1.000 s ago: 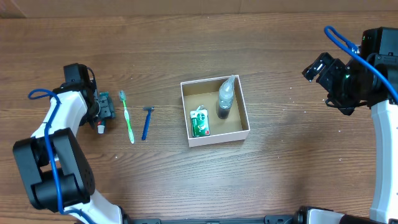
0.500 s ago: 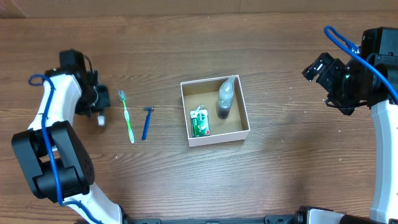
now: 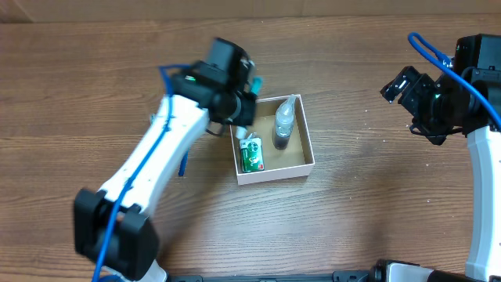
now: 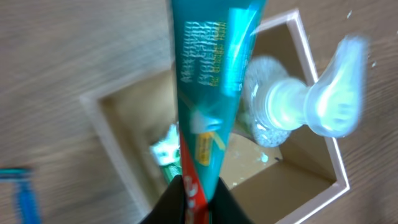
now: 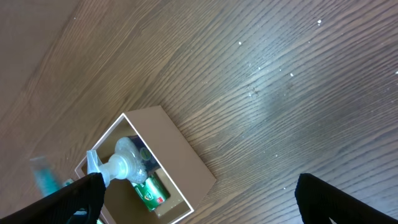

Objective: Pack container
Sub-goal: 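Place the toothpaste tube into the box with the left gripper, then grasp the green toothbrush with the left gripper and drop it in box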

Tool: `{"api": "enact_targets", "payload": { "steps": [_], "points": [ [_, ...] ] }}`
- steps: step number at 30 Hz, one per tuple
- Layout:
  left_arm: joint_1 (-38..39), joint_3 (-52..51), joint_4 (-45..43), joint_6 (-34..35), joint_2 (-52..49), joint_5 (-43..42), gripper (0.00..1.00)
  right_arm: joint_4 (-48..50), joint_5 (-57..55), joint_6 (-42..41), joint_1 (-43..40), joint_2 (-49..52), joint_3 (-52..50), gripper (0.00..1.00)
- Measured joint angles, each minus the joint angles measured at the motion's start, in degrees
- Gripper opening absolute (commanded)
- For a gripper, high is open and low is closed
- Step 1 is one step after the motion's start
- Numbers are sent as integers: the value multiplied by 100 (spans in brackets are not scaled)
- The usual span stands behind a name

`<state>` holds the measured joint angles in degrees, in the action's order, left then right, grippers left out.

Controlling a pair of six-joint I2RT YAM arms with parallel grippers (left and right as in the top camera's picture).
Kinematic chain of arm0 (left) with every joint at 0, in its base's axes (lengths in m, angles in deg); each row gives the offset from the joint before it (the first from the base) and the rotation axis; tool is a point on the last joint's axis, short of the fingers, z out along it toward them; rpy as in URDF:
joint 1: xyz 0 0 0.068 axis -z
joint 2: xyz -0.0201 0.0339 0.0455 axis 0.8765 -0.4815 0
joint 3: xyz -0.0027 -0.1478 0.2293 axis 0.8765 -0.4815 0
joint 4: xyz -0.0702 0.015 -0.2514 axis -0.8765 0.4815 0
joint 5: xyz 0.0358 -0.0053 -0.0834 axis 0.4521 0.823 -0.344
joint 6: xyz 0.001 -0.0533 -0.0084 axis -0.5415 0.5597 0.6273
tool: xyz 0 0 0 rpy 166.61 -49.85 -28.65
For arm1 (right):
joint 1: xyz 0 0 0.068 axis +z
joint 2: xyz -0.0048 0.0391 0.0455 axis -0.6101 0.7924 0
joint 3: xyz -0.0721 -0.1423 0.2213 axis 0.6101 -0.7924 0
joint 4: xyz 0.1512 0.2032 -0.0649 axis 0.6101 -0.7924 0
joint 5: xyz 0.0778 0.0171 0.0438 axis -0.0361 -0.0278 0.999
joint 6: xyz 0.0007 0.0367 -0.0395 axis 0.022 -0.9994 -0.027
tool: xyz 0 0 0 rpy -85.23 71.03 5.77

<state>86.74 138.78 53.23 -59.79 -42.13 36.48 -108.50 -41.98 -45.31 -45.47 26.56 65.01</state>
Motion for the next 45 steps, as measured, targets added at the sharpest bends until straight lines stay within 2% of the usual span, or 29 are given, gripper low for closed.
{"api": "enact_targets", "payload": {
  "steps": [2,4,8,9,11,13,14,17,22,27,32,34,37,40,43,45],
  "points": [
    [214,-140,11,149,-219,2,26,2,0,-2,0,0,0,100],
    [302,-190,79,186,-328,0,34,-2,0,-4,0,0,0,100],
    [122,31,542,118,-258,22,83,2,0,-4,0,0,0,100],
    [-66,157,704,81,-166,87,89,0,0,0,0,0,0,100],
    [-728,407,903,-24,225,461,90,0,0,-2,0,0,0,100],
    [-1486,476,951,-42,452,719,87,2,0,0,0,0,0,100],
    [-1934,461,960,-42,439,837,82,0,-2,-4,0,0,0,100],
    [-2695,321,920,-59,-105,1019,71,-2,0,-4,0,0,0,100],
    [-3012,197,942,-114,-1440,1034,71,0,-2,-4,0,0,0,100],
    [-3012,-2,846,-188,-1873,1040,62,2,2,0,0,0,0,100],
    [-3012,-223,675,-223,-2103,1102,15,0,2,-2,0,0,0,100],
    [-3012,-223,680,-243,-2103,1119,4,0,2,-4,0,0,0,100],
    [-3012,-199,970,-315,-2090,1099,4,-2,2,-2,0,0,0,100],
    [-3010,190,1773,-326,-1939,1097,4,2,2,-4,0,0,0,100],
    [-2852,955,2208,-328,-1075,1056,4,0,2,-2,0,0,0,100],
    [-2428,1255,2159,-319,-258,986,4,2,2,-2,0,0,0,100]
  ]
}}
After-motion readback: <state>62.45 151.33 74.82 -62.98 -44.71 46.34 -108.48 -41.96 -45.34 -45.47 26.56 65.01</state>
